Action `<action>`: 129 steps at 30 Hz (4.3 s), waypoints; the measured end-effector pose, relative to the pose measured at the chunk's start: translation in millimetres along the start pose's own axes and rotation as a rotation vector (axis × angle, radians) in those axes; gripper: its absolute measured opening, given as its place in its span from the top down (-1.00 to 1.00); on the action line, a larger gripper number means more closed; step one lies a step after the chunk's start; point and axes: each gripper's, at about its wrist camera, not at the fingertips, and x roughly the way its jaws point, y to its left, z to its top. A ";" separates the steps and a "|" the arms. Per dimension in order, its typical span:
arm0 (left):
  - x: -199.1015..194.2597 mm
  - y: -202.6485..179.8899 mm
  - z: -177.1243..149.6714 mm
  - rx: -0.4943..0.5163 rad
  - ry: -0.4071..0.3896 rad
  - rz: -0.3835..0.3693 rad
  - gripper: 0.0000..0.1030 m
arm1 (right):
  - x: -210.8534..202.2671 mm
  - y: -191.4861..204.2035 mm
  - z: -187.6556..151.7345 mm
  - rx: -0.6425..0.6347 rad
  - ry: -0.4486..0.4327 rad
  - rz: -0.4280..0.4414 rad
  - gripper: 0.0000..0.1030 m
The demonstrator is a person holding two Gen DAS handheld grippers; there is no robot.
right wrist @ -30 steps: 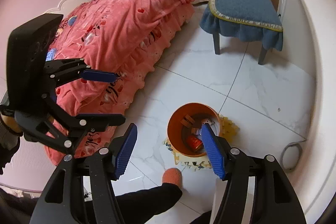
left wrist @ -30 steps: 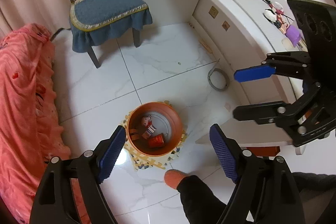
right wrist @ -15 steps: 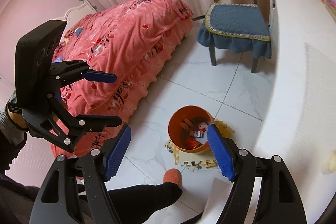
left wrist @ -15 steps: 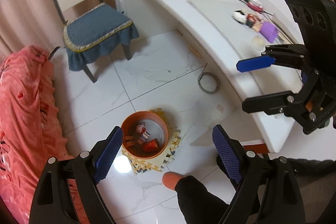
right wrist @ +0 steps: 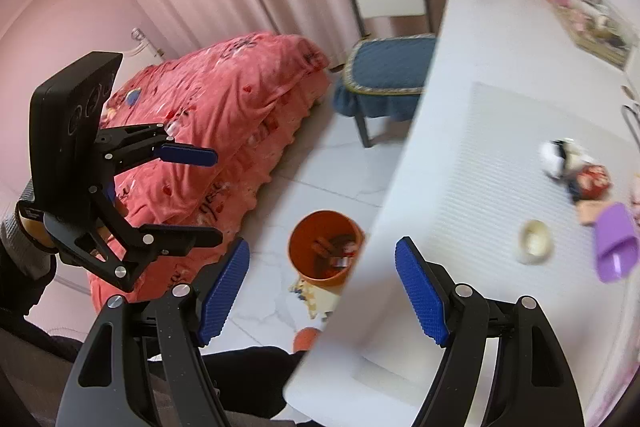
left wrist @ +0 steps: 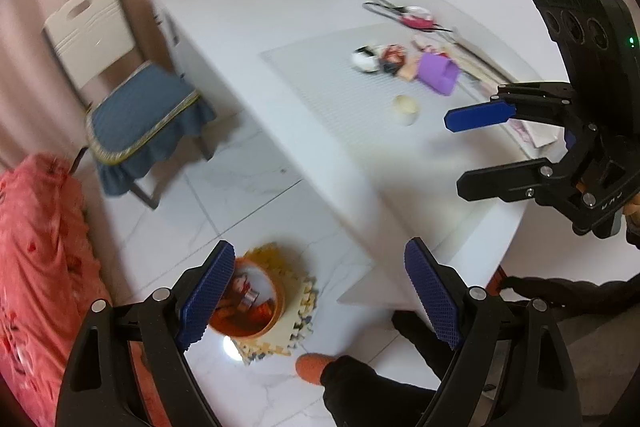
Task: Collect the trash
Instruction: 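Move both open tools back over the grey desk mat, then grasp the tape roll with the left tool while the right tool grasps the purple silicone cup, then carry the tape roll and purple cup over the orange bin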
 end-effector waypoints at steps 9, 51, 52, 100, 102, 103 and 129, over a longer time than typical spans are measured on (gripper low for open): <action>10.2 -56.1 37.2 0.103 -0.013 -0.055 -0.67 | -58.4 -50.8 -23.8 0.061 -0.058 -0.060 -0.49; 195.3 -100.9 131.2 0.157 0.184 -0.151 -0.67 | -19.2 -281.3 -29.4 0.222 -0.001 -0.334 -0.56; 196.9 -100.8 131.5 0.161 0.181 -0.152 -0.67 | -17.8 -282.1 -27.7 0.211 -0.006 -0.344 -0.59; 177.6 -99.9 122.6 0.143 0.128 -0.142 0.13 | -18.3 -273.2 -39.1 0.225 -0.005 -0.227 -0.32; 167.1 -99.5 119.4 0.142 0.116 -0.135 0.13 | -23.1 -264.5 -42.0 0.213 0.000 -0.211 -0.31; 162.3 -99.2 117.5 0.138 0.112 -0.132 0.13 | -25.3 -258.6 -43.8 0.203 0.005 -0.204 -0.31; 84.1 -93.9 67.2 0.053 0.042 -0.064 0.13 | -36.7 -159.2 -40.0 0.021 0.043 -0.090 -0.27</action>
